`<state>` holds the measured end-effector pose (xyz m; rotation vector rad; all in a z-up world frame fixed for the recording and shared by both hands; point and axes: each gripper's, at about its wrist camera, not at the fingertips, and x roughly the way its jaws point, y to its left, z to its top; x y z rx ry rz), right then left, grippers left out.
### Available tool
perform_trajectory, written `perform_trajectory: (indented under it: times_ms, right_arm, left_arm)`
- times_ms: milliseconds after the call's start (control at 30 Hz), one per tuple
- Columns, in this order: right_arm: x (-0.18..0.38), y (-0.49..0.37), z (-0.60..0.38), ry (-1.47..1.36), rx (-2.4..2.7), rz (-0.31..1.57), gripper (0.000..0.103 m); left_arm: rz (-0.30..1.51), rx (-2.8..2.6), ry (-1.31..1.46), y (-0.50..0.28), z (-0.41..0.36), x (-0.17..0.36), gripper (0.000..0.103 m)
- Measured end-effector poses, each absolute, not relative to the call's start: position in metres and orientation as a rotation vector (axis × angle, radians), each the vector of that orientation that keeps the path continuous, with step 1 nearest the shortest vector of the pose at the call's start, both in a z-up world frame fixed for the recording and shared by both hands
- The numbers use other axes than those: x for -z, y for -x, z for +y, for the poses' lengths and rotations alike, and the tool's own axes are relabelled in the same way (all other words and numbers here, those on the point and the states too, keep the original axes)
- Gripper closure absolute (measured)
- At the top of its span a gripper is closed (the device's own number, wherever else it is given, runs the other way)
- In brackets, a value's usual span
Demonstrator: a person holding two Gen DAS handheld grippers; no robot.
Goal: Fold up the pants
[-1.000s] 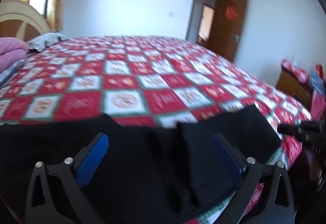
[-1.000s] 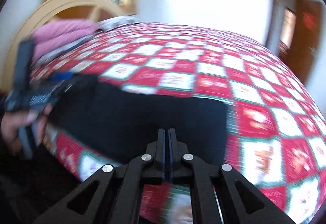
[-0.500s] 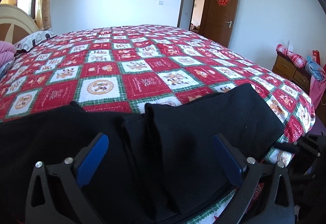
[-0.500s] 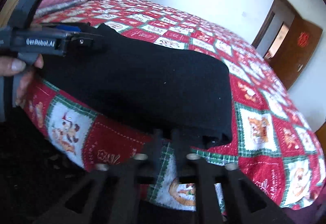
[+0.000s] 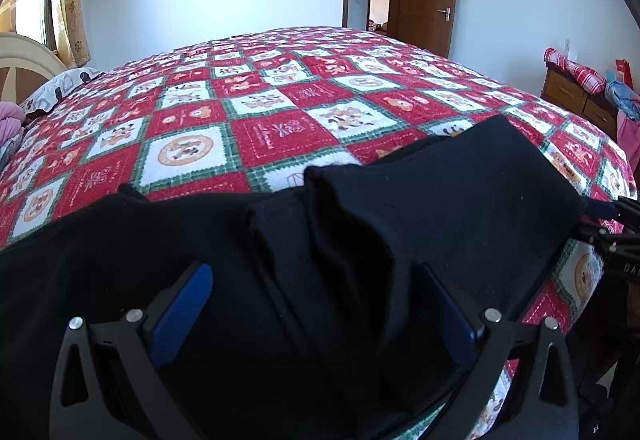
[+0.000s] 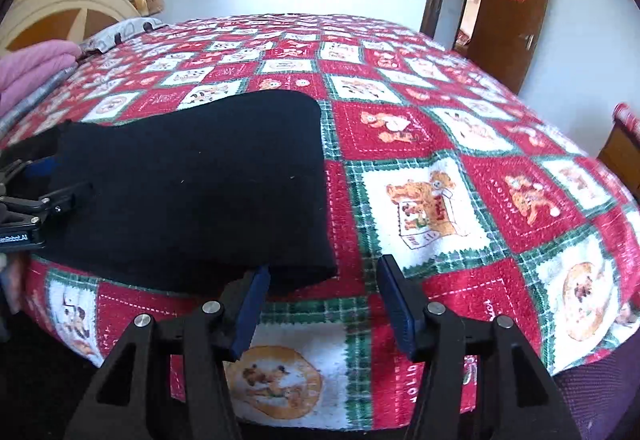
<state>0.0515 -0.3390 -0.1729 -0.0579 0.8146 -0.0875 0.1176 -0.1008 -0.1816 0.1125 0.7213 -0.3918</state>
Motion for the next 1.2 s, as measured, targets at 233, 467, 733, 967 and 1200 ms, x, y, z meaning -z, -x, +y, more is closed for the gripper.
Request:
perform_trajectory:
  times_ms: [233,467,733,967,1200]
  right_arm:
    - [0.148,-0.041,-0.339,0.044,0.099,0.734,0.045]
    - [0.127,-0.024,-0.306,0.092,0.056,0.578,0.045]
    - [0.126,-0.052,-0.234,0.22,-0.153,0.599,0.045]
    - [0.157,-0.094,-0.166,0.341,-0.263,0.652,0.045]
    - [0.178,-0.1,-0.144,0.421,-0.344,0.743,0.045]
  left_arm:
    - [0.717,0.385,-0.11,-0.114,-0.089,0.183,0.0]
    - [0.71,0.36,-0.103,-0.116,-0.084,0.181,0.0]
    - [0.735,0.263,-0.065,-0.111,-0.035,0.177,0.0]
    - [0.734,0.161,-0.093,-0.103,0.022,0.169,0.0]
    - [0.698,-0.087,-0.021,-0.102,0.135,0.162,0.0]
